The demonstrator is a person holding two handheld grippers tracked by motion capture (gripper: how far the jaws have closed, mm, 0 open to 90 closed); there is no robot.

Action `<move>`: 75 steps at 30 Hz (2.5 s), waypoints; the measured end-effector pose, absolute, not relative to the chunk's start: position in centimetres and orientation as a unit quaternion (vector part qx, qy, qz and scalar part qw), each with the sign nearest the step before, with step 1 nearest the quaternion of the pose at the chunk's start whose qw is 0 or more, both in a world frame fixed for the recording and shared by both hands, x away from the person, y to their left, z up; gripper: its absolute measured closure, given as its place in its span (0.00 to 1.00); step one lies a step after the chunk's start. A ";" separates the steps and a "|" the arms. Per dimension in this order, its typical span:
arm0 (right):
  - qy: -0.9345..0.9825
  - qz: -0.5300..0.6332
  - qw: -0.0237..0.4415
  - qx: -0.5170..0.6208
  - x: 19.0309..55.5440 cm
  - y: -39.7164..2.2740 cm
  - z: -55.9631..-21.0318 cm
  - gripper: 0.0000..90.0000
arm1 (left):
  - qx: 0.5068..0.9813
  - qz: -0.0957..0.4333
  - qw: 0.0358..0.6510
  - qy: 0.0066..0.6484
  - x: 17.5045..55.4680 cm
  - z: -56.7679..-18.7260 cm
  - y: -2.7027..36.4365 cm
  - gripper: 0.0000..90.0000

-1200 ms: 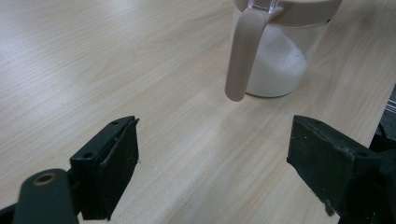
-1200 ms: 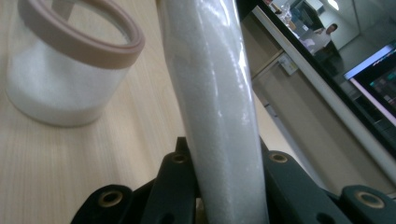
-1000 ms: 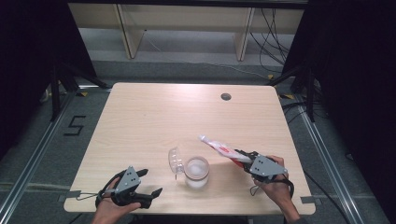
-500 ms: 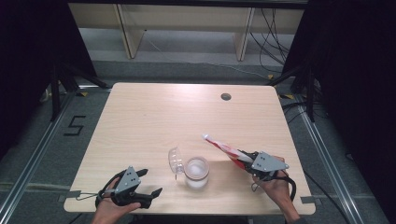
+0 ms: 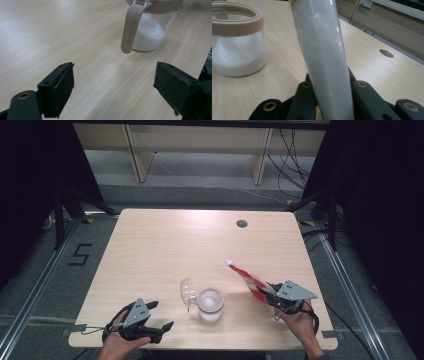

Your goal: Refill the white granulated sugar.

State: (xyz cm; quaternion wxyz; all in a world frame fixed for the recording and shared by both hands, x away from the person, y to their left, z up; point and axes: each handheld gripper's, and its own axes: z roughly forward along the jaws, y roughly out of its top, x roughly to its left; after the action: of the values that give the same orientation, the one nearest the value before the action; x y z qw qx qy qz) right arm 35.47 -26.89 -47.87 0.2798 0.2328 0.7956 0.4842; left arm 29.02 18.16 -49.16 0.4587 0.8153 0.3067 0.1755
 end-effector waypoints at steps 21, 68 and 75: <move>0.759 0.504 0.270 0.312 35.0 -29.2 -48.2 0.88 | 0.814 0.176 0.461 0.307 29.0 -49.1 18.1 0.18; 0.703 0.524 0.269 0.398 29.9 -31.3 -47.2 0.43 | 0.810 0.164 0.471 0.307 29.1 -49.0 18.1 0.18; 0.706 0.511 0.261 0.416 28.8 -30.8 -47.2 0.29 | 0.801 0.156 0.481 0.321 29.0 -48.9 17.9 0.18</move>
State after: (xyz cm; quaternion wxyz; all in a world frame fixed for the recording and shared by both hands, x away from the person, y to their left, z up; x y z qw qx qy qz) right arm 28.80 -30.76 -47.24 0.2607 0.4156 0.7059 0.5109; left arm 28.96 17.92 -48.91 0.4812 0.8005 0.3214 0.1558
